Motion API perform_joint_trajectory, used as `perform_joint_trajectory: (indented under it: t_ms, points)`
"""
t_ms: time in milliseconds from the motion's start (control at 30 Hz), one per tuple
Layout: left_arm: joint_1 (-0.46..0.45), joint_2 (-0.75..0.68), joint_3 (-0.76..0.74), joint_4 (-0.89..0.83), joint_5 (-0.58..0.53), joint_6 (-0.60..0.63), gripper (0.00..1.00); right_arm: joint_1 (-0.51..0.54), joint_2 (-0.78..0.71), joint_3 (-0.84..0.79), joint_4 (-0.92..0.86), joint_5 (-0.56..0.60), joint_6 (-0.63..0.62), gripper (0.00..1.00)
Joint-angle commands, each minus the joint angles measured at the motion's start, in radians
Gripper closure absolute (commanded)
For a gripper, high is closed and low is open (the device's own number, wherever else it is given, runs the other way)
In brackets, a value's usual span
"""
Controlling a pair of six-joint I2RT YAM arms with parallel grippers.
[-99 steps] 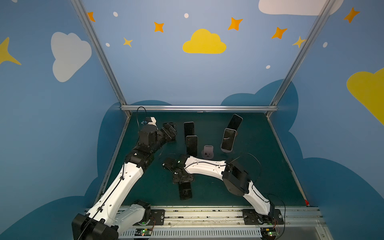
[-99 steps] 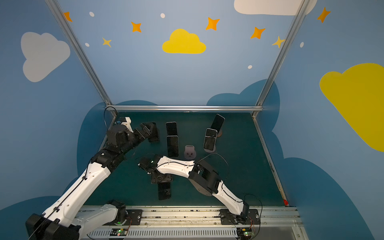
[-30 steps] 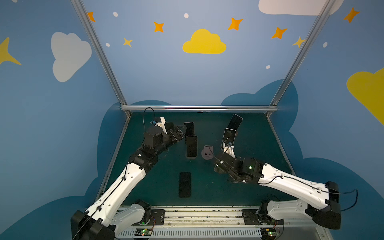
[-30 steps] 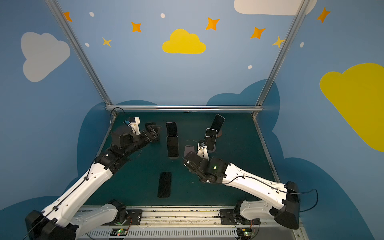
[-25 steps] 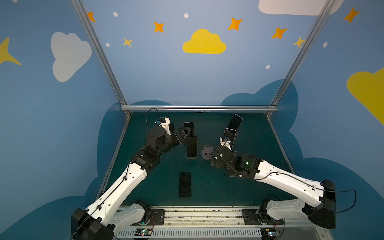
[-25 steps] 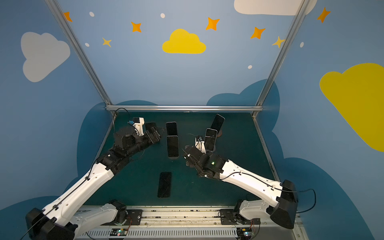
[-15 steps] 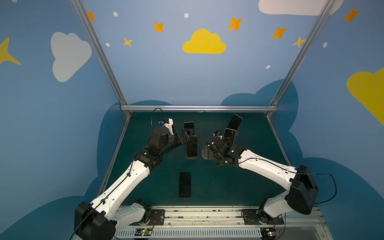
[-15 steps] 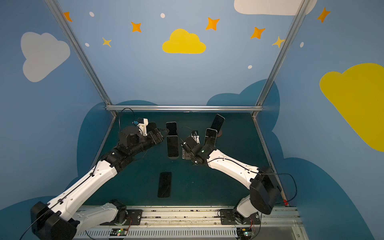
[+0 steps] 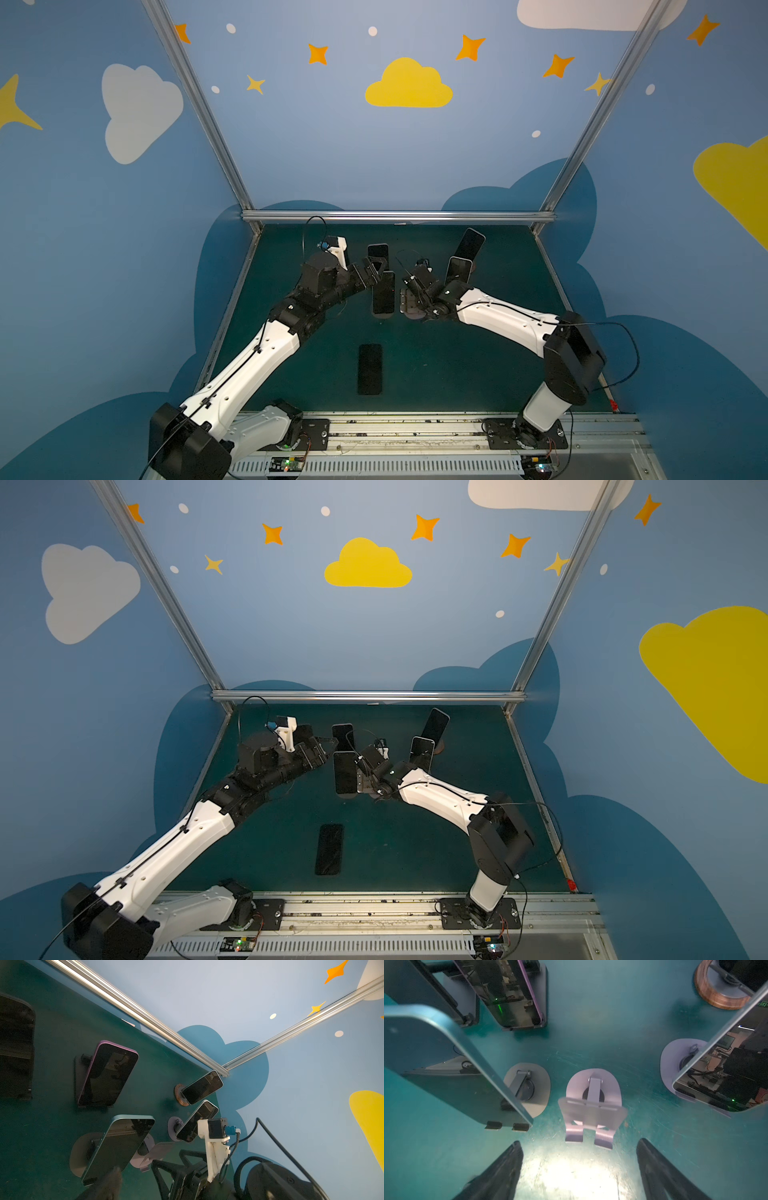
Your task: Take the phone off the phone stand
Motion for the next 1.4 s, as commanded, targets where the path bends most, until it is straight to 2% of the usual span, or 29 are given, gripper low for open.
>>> perform_joint_trajectory:
  t_ms: [0,400,733,933,1367]
  points:
    - [-0.001,-0.005,0.001,0.007,0.000,0.014,0.00,-0.008,0.019,0.039,-0.012,0.002,0.009,0.15]
    - [-0.001,-0.024,-0.003,0.020,0.011,0.008,0.00,-0.013,0.063,0.099,-0.094,0.066,0.002,0.16]
    - [-0.001,-0.026,-0.006,0.023,0.015,0.003,0.00,-0.019,0.136,0.135,-0.096,0.071,0.008,0.16]
    - [0.000,-0.025,-0.005,0.023,0.016,0.004,0.00,-0.025,0.197,0.165,-0.112,0.090,0.014,0.22]
    - [0.000,-0.050,-0.016,0.031,-0.005,-0.002,0.00,-0.028,0.209,0.163,-0.090,0.114,0.048,0.39]
